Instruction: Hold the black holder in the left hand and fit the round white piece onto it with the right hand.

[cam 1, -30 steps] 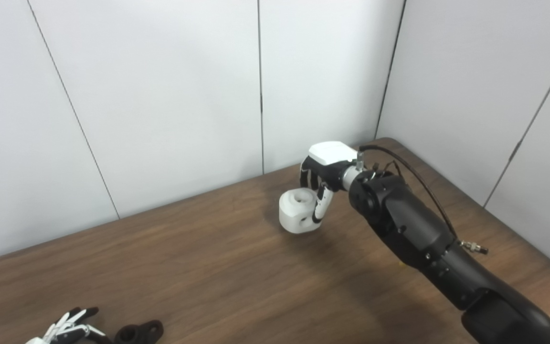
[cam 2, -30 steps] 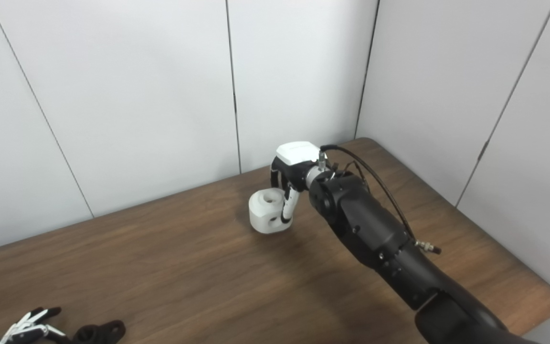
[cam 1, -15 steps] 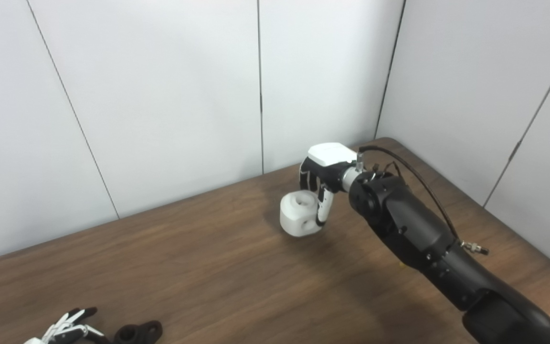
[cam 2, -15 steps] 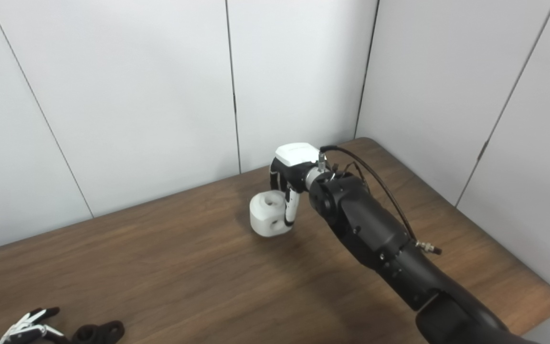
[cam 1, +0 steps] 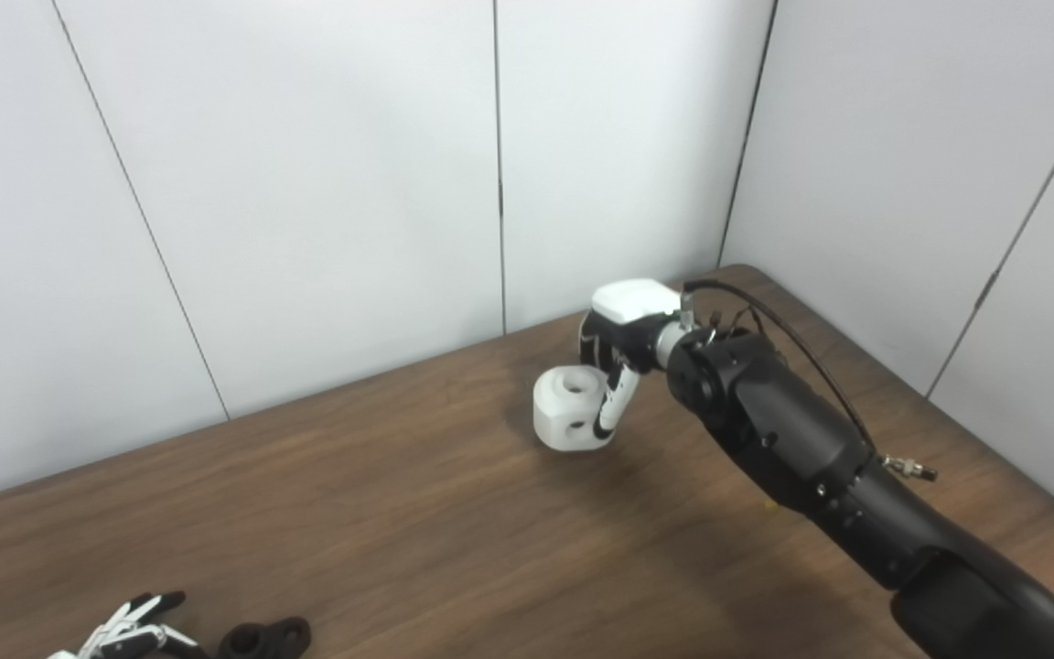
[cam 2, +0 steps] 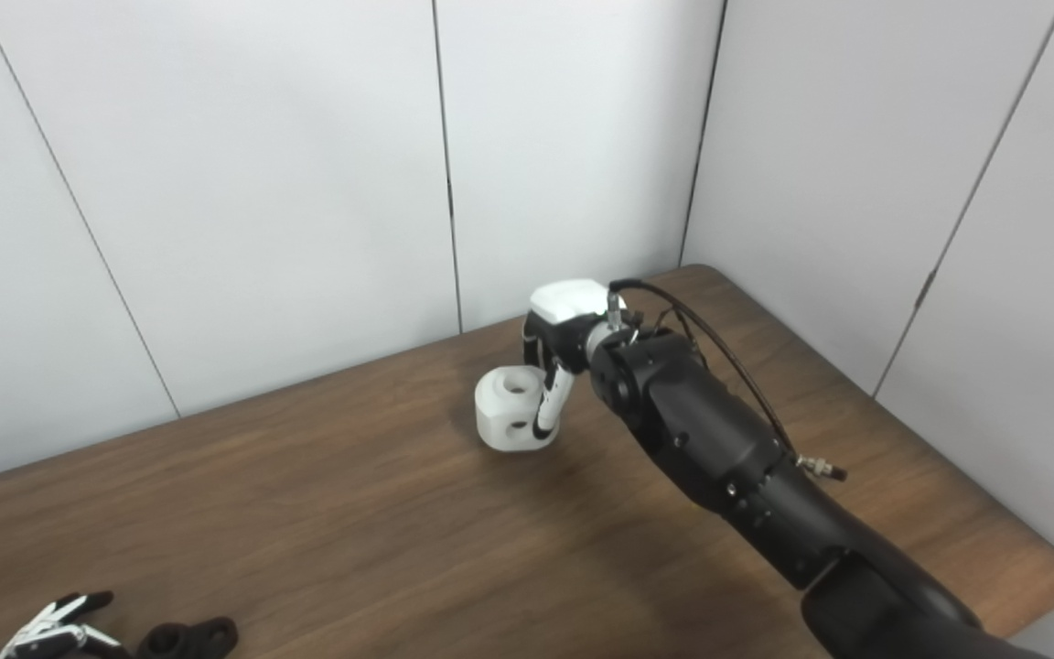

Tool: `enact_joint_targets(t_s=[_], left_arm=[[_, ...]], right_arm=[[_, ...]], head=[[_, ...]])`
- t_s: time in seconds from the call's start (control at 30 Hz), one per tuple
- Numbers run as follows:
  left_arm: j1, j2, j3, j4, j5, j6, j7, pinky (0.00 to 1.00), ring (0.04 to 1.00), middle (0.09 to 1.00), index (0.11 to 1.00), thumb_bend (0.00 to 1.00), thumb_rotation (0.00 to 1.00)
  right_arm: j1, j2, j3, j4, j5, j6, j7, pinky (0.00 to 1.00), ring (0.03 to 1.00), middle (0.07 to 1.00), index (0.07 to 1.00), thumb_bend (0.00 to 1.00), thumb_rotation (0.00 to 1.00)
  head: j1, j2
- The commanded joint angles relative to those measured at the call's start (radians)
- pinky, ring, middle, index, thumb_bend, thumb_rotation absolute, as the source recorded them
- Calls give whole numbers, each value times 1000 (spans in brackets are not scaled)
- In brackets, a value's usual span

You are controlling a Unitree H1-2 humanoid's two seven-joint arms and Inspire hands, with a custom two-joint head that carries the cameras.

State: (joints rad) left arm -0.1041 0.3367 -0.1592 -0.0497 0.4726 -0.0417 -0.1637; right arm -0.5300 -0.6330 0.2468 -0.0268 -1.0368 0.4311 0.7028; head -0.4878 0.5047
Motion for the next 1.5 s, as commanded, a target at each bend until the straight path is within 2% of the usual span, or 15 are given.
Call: enact_joint_targets(t_s=[0.0, 0.37, 0.43, 0.53, 0.77, 0.97, 1.03, 1.23, 1.3, 1.37, 1.47], left_arm=[[14, 21, -6, -3, 1, 16, -19, 939, 953, 876, 483, 513, 33], [16, 20, -8, -10, 3, 28, -24, 940, 954, 878, 483, 513, 33], [16, 20, -8, -11, 2, 30, -25, 939, 954, 878, 483, 513, 33], [17, 20, -8, -12, 1, 27, -24, 937, 953, 878, 483, 513, 33], [17, 21, -14, -20, 10, 34, -23, 929, 949, 875, 483, 514, 33], [17, 21, -16, -17, 11, 37, -22, 929, 948, 873, 483, 514, 33], [17, 20, -17, -17, 11, 37, -22, 928, 949, 873, 483, 514, 33], [19, 17, -17, -21, 8, 42, -22, 933, 950, 874, 483, 513, 33], [19, 17, -18, -19, 9, 40, -21, 934, 950, 874, 483, 513, 33], [19, 15, -20, -18, 10, 38, -18, 931, 948, 873, 483, 513, 33], [19, 15, -21, -17, 11, 34, -15, 927, 947, 872, 483, 513, 33]], right_arm=[[-41, -23, -10, -24, -14, 14, -1, 484, 568, 630, 700, 984, 325], [-42, -24, -5, -20, -9, 5, 19, 531, 622, 675, 754, 1000, 337], [-43, -24, -3, -19, -9, 5, 24, 504, 596, 656, 756, 1000, 342], [-45, -23, 0, -14, -13, 6, 26, 515, 606, 664, 763, 1000, 349], [-57, -13, 8, 0, -20, 25, 51, 587, 680, 721, 767, 1000, 393], [-72, -3, 8, 7, -30, 35, 82, 546, 642, 709, 780, 1000, 438], [-77, 0, 8, 7, -35, 37, 92, 564, 666, 723, 786, 1000, 448], [-92, 2, 7, 3, -33, 36, 105, 540, 644, 710, 797, 1000, 442], [-98, 0, 12, 1, -34, 33, 107, 559, 660, 724, 807, 1000, 448], [-102, -3, 15, -6, -35, 29, 109, 618, 715, 771, 836, 1000, 453], [-106, 1, 14, -4, -35, 32, 106, 614, 712, 768, 822, 1000, 443]], head=[[0, 1], [-1, 0], [0, 0], [0, -1], [0, -1], [0, -3], [0, -4], [0, -4], [1, -4], [2, -6], [3, -6]])
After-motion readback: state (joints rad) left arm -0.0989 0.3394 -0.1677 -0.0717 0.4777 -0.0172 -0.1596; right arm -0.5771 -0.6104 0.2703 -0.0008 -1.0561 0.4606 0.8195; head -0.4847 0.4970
